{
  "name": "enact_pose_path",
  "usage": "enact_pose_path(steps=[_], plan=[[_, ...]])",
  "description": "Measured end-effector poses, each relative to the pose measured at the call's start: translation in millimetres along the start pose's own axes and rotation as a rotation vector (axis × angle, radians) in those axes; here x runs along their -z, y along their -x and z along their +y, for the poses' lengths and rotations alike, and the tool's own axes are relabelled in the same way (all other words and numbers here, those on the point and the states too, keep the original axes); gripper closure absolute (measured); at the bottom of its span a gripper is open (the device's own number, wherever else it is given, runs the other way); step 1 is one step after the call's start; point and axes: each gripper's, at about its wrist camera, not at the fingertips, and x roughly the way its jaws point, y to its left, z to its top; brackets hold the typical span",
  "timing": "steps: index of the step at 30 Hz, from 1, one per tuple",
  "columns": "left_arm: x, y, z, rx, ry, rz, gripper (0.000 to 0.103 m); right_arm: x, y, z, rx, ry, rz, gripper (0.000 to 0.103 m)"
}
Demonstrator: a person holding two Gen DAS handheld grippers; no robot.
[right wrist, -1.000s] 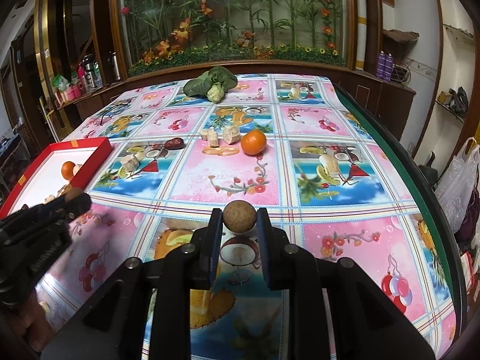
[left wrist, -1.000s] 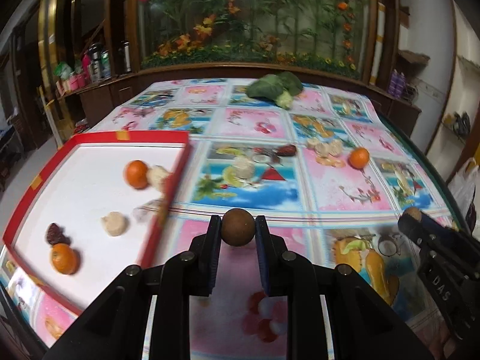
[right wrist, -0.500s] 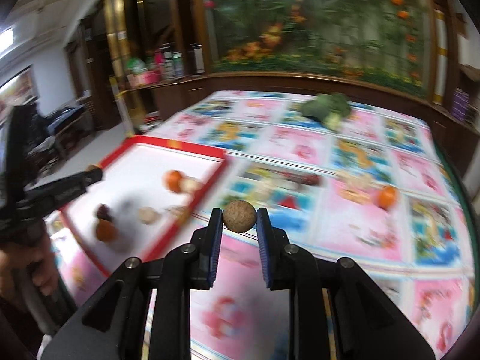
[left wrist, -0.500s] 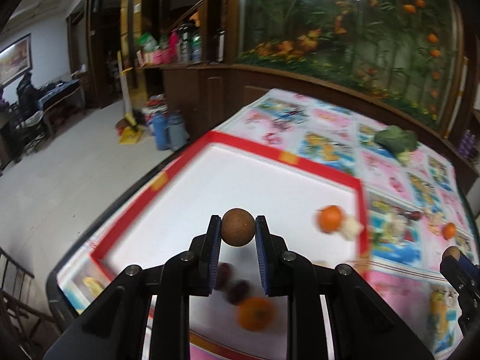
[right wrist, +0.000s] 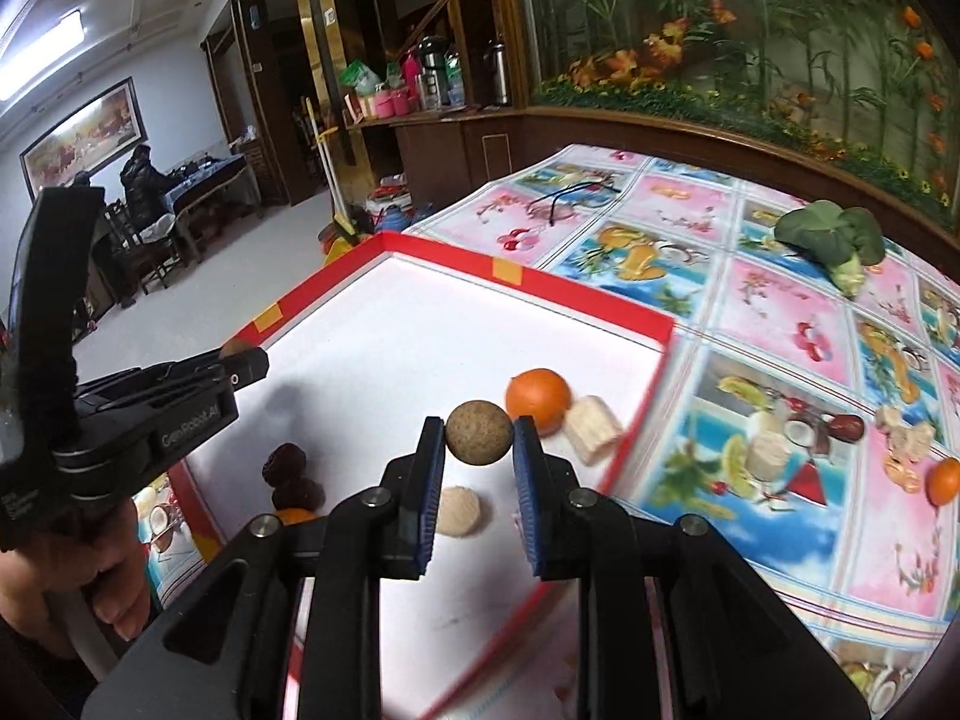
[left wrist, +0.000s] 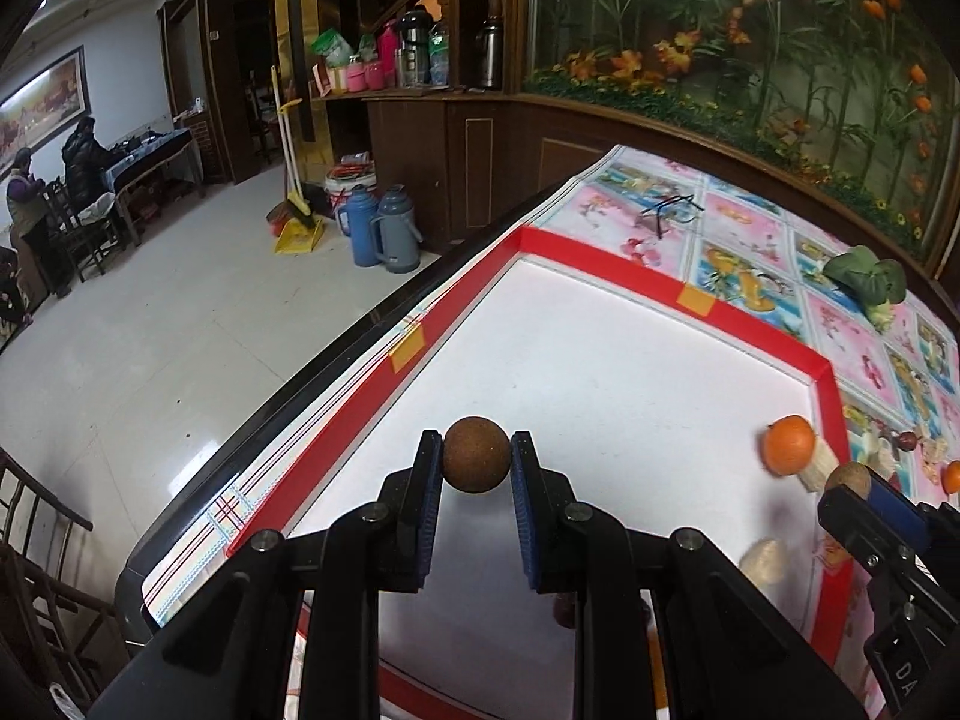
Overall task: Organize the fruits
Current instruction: 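Carry both brown round fruits over the red tray and open both tools, then move both open tools back over the table, then grasp a beige rough lump with the left tool while the right tool grasps an orange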
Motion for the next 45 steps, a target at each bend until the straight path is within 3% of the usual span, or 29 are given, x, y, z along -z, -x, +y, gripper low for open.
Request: enact_pose_path(steps=[6, 7, 8, 10, 11, 19, 23, 28, 35, 40, 45], plan=[[0, -6, 1, -0.031, 0.009, 0.025, 0.08, 0, -11, 4, -0.006, 0.007, 0.032, 0.078], [0, -6, 1, -0.035, 0.009, 0.03, 0.071, 0, -11, 5, -0.002, 0.013, 0.036, 0.071], [0, -6, 2, -0.034, 0.013, 0.03, 0.055, 1, -11, 6, 0.007, 0.021, 0.039, 0.058], [1, -4, 4, -0.023, 0.028, 0.029, 0.032, 0, -9, 3, 0.008, 0.018, 0.031, 0.04], [1, -1, 5, -0.02, 0.038, 0.021, 0.028, 1, -6, 2, 0.009, 0.014, 0.023, 0.033], [0, 15, 0, -0.031, 0.036, -0.007, 0.026, 5, 40, -18, 0.037, -0.025, -0.062, 0.03], [4, 30, -5, -0.007, 0.05, -0.028, 0.022, 23, 72, -47, 0.082, -0.062, -0.088, 0.014], [12, 37, -27, 0.044, 0.052, -0.024, 0.02, 69, 105, -110, 0.194, -0.165, -0.021, 0.007], [32, 51, -103, 0.168, -0.096, -0.016, 0.02, 124, 148, -216, 0.35, -0.461, 0.045, 0.004], [42, 60, -152, 0.234, -0.205, -0.007, 0.02, 112, 152, -243, 0.356, -0.482, -0.007, 0.004], [45, 58, -187, 0.272, -0.274, -0.003, 0.02, 75, 116, -259, 0.374, -0.428, -0.017, 0.007]])
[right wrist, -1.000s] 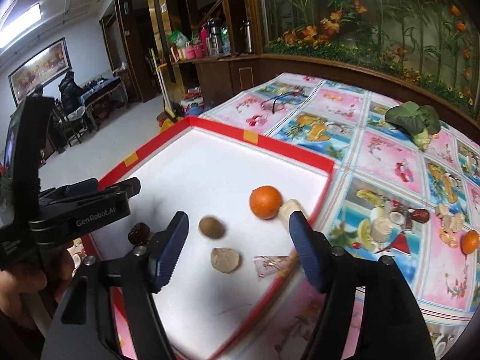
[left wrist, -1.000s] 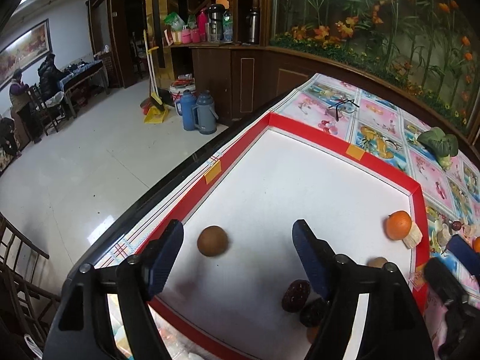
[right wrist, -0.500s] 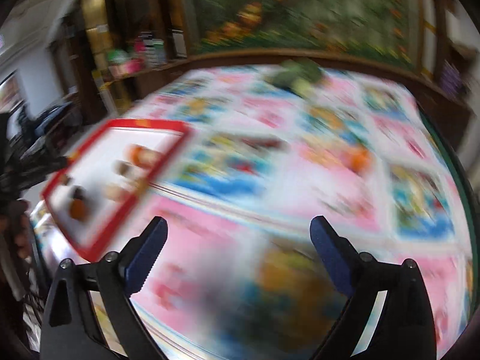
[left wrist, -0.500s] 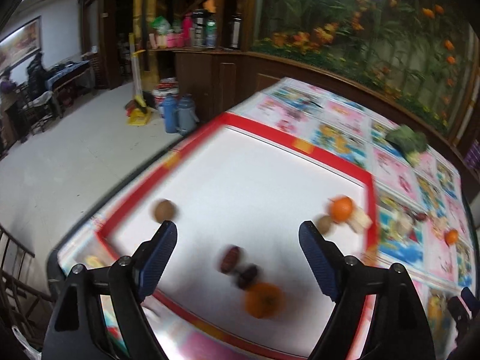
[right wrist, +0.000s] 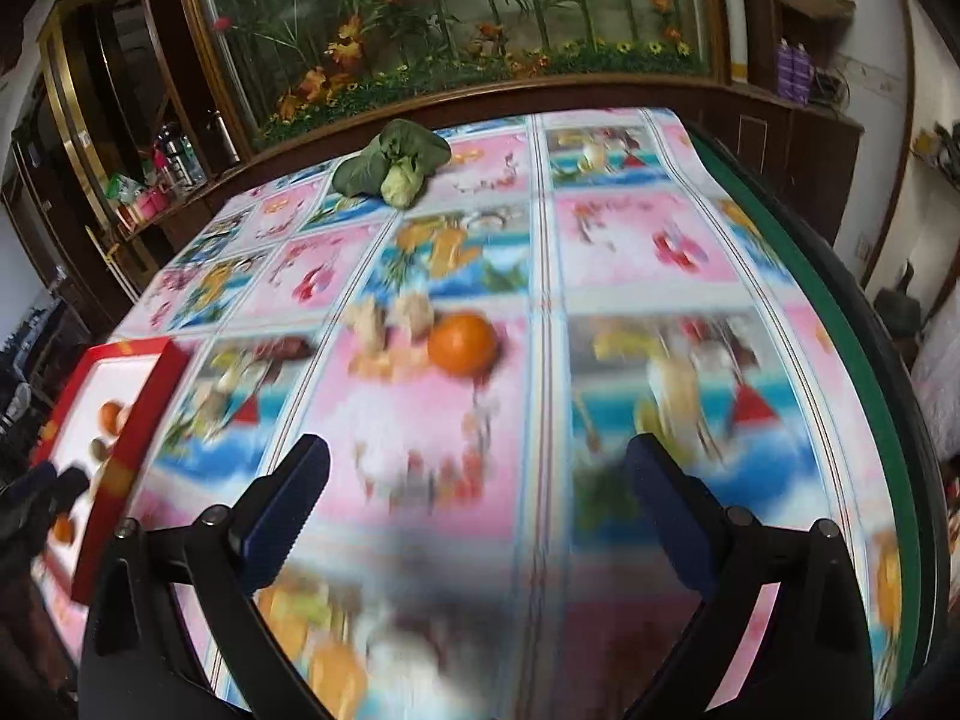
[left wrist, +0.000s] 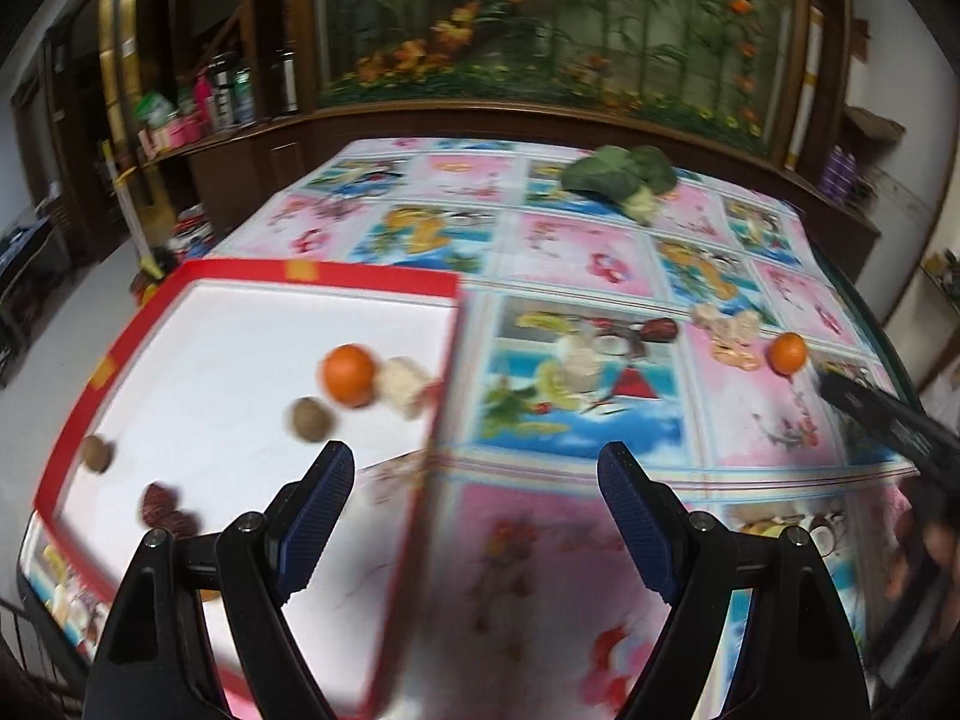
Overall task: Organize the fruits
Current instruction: 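Grasp a beige rough lump with the left tool while the right tool grasps an orange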
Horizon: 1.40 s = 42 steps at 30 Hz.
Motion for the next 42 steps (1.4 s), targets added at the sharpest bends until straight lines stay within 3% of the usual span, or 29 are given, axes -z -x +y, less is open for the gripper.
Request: enact_pose_path(steps=[2, 5, 7, 9, 11, 14, 18, 22, 23, 24, 25, 27, 28, 29, 34, 42], plan=[[-3, -8, -10, 0.002, -0.017, 0.015, 0.02, -13, -19, 3, 0.017, 0.009, 0.011, 0.021], [-8, -22, -20, 0.01, -0.018, 0.037, 0.02, -21, -39, 5, 0.057, 0.029, 0.035, 0.031], [-13, -35, -30, 0.027, -0.027, 0.045, 0.02, -27, -51, 4, 0.062, 0.021, 0.049, 0.033], [-19, -46, -42, 0.035, -0.04, 0.055, 0.02, -28, -56, 4, 0.052, 0.022, 0.064, 0.056], [-26, -59, -58, 0.059, -0.057, 0.061, 0.02, -25, -56, 4, 0.028, 0.023, 0.07, 0.068], [-30, -69, -70, 0.061, -0.07, 0.067, 0.02, -20, -44, 7, 0.052, 0.04, 0.05, 0.068], [-24, -69, -57, 0.033, -0.031, 0.04, 0.02, -10, -30, -2, 0.025, 0.011, 0.029, 0.068], [-27, -84, -51, 0.011, -0.013, 0.063, 0.022, -12, -24, -5, -0.028, -0.022, 0.002, 0.068], [-28, -91, -52, 0.04, -0.012, 0.1, 0.03, -13, -22, -3, -0.035, -0.018, -0.006, 0.068], [-29, -93, -53, 0.035, -0.013, 0.098, 0.03, -14, -19, -2, -0.043, -0.013, -0.015, 0.068], [-30, -92, -53, 0.042, -0.01, 0.091, 0.045, -14, -18, -1, -0.049, -0.01, -0.021, 0.068], [-31, -94, -53, 0.025, -0.01, 0.088, 0.059, -15, -16, -1, -0.059, -0.012, -0.028, 0.068], [-31, -94, -53, 0.02, -0.008, 0.084, 0.075, -15, -17, -1, -0.062, -0.013, -0.028, 0.068], [-31, -94, -53, 0.024, -0.008, 0.08, 0.077, -15, -17, -2, -0.065, -0.015, -0.026, 0.068], [-26, -87, -51, 0.063, -0.014, 0.1, 0.077, -15, -16, -1, -0.069, -0.009, -0.035, 0.068], [2, -37, -52, 0.111, -0.047, 0.082, 0.077, -15, -10, 7, -0.05, 0.012, -0.03, 0.068]])
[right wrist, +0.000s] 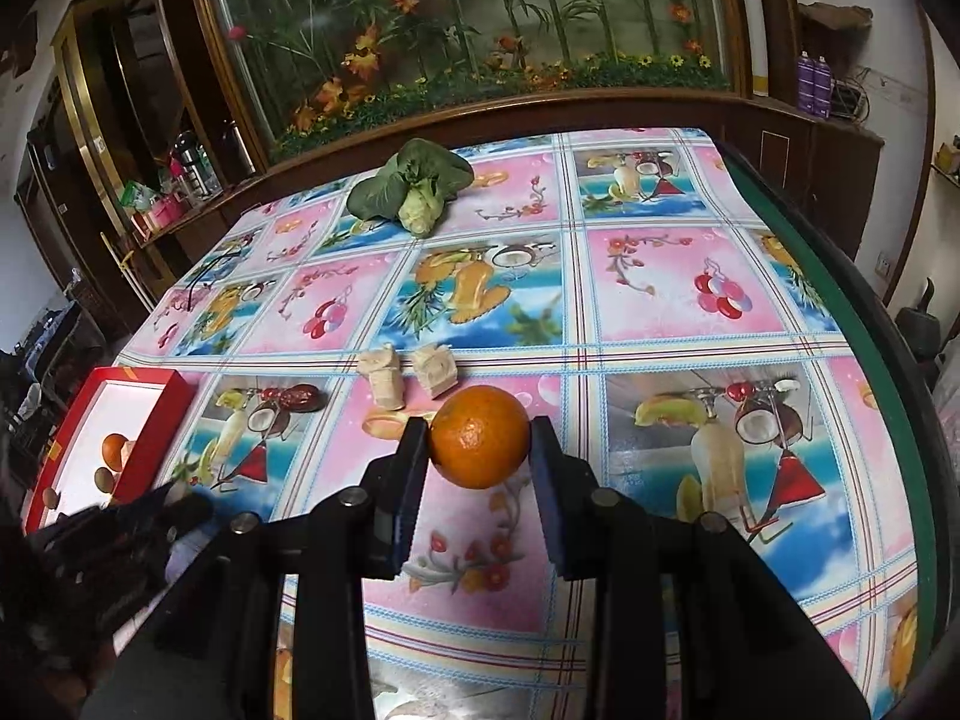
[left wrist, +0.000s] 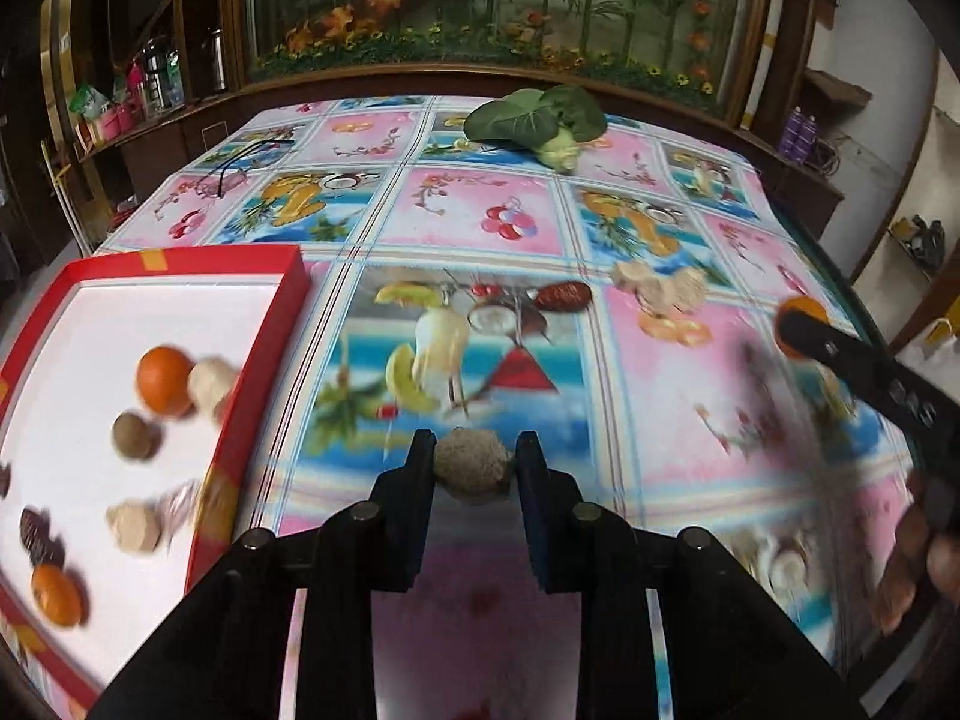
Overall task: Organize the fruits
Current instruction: 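Grasp a beige rough lump with the left tool while the right tool grasps an orange, then carry the beige lump and orange into the red tray and open both tools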
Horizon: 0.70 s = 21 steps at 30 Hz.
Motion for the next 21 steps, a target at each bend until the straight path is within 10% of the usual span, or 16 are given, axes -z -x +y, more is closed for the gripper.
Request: enact_pose_path(steps=[21], plan=[[30, 45, 18, 0.019, 0.021, -0.039, 0.077, 63, 89, 40, 0.084, 0.134, 0.001, 0.067]])
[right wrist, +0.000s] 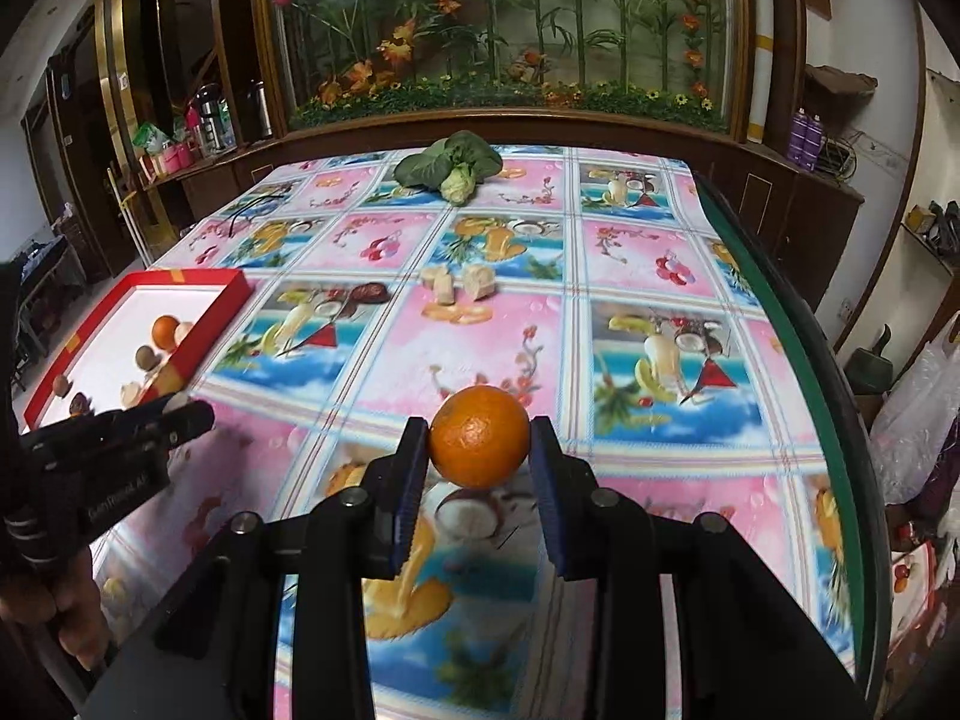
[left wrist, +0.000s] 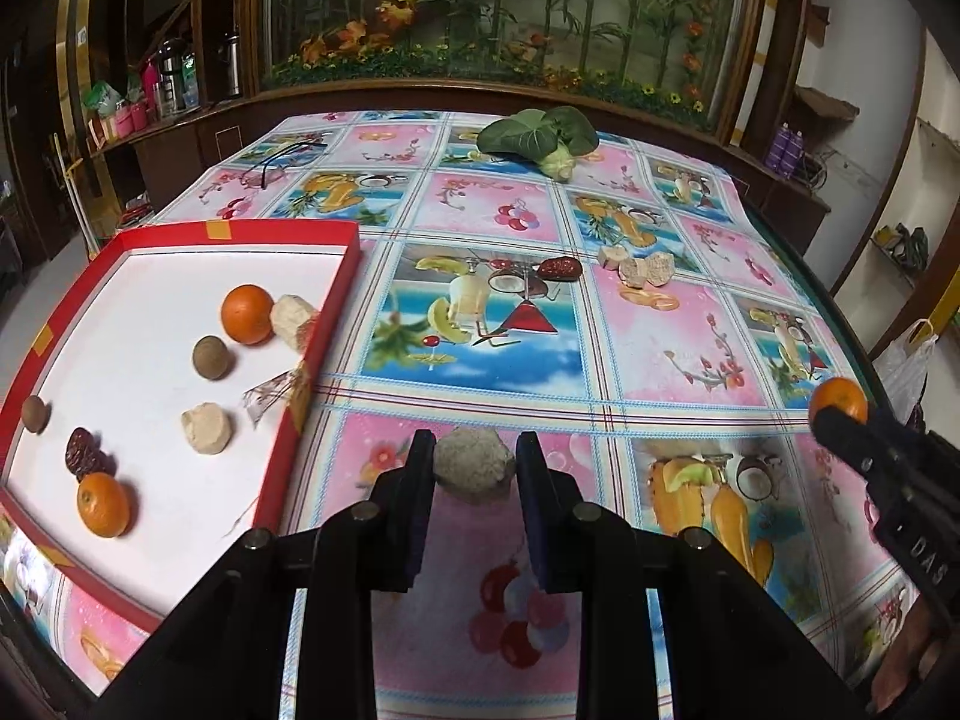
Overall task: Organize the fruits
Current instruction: 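Carry the beige lump and orange into the red tray and open both tools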
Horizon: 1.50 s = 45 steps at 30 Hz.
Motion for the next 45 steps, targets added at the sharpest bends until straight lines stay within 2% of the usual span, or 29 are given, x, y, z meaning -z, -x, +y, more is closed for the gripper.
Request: enact_pose_path(steps=[13, 30, 45], plan=[[4, 15, 16, -0.009, 0.01, -0.027, 0.077, 10, -4, 31, 0.002, 0.046, 0.014, 0.067], [10, 16, 12, -0.014, -0.005, -0.016, 0.077, 15, -6, 23, 0.01, 0.034, 0.021, 0.067], [9, 22, 18, -0.02, 0.002, -0.028, 0.077, 17, -8, 32, -0.005, 0.055, 0.017, 0.067]])
